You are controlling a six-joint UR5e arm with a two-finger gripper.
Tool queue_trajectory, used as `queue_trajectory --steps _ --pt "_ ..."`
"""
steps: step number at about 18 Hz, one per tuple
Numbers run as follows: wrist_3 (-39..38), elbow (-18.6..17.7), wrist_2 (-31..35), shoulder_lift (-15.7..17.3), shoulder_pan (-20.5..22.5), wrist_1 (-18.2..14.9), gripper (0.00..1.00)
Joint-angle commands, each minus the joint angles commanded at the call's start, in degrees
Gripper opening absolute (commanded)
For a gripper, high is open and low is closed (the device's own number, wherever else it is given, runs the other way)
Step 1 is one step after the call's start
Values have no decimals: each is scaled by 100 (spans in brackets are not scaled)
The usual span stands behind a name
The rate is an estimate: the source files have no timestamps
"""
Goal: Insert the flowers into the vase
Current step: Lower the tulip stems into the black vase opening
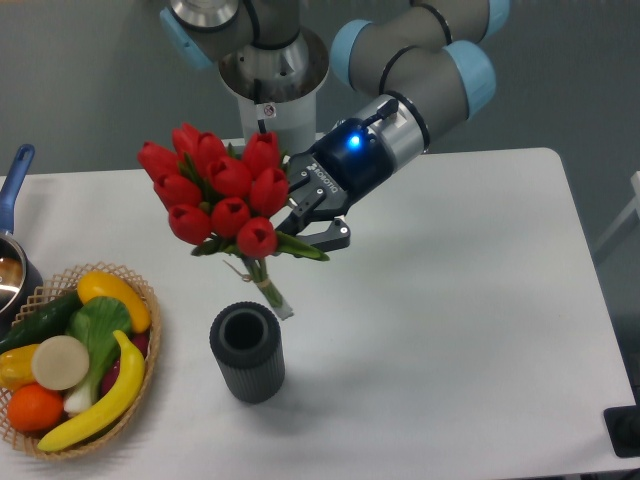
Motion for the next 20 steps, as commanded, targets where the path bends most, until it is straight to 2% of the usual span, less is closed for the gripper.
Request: queue_trajectory --steps 7,11,20 --pt "62 53 -9 -396 -264 9 37" --pt "53 53 -44 -457 -281 0 37" --pt "62 -272 -53 -493 -273 9 37"
